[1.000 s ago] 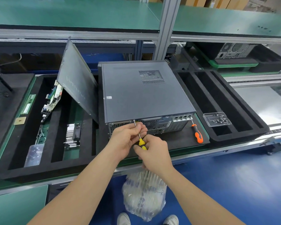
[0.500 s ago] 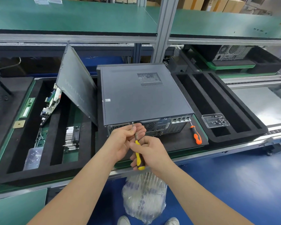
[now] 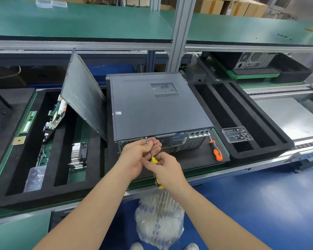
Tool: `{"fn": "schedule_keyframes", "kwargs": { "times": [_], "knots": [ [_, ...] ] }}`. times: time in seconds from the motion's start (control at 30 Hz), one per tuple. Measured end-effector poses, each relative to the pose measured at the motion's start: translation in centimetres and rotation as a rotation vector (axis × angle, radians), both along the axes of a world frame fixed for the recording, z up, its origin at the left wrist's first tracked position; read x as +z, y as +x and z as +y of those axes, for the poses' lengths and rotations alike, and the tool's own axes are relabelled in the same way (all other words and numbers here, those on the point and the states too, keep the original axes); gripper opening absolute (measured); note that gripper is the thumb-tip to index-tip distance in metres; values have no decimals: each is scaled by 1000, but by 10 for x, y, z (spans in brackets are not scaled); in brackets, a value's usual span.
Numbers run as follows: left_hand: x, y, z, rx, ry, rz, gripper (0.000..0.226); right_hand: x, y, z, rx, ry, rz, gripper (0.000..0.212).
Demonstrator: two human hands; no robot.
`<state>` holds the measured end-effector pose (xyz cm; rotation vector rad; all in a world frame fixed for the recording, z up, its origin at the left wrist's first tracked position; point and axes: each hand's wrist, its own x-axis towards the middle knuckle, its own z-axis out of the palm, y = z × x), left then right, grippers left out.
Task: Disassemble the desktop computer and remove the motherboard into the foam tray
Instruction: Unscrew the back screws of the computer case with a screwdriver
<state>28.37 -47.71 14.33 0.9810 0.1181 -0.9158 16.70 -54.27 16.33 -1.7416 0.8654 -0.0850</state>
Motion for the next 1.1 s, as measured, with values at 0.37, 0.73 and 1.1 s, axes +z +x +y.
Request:
{"fn": "schedule_keyframes", "kwargs": {
  "times": [0.37,0.73,1.1],
  "knots": [
    [-2,6,4,-70,-76,48,24,7,-19,-19,122,828,-126,29],
    [-2,6,8,-75,-3,-41,22,9,8,10,48,-549,159,24],
    [-2,4,0,-28,-9,1,21,4,-7,-12,19,771,6,36]
  ]
}}
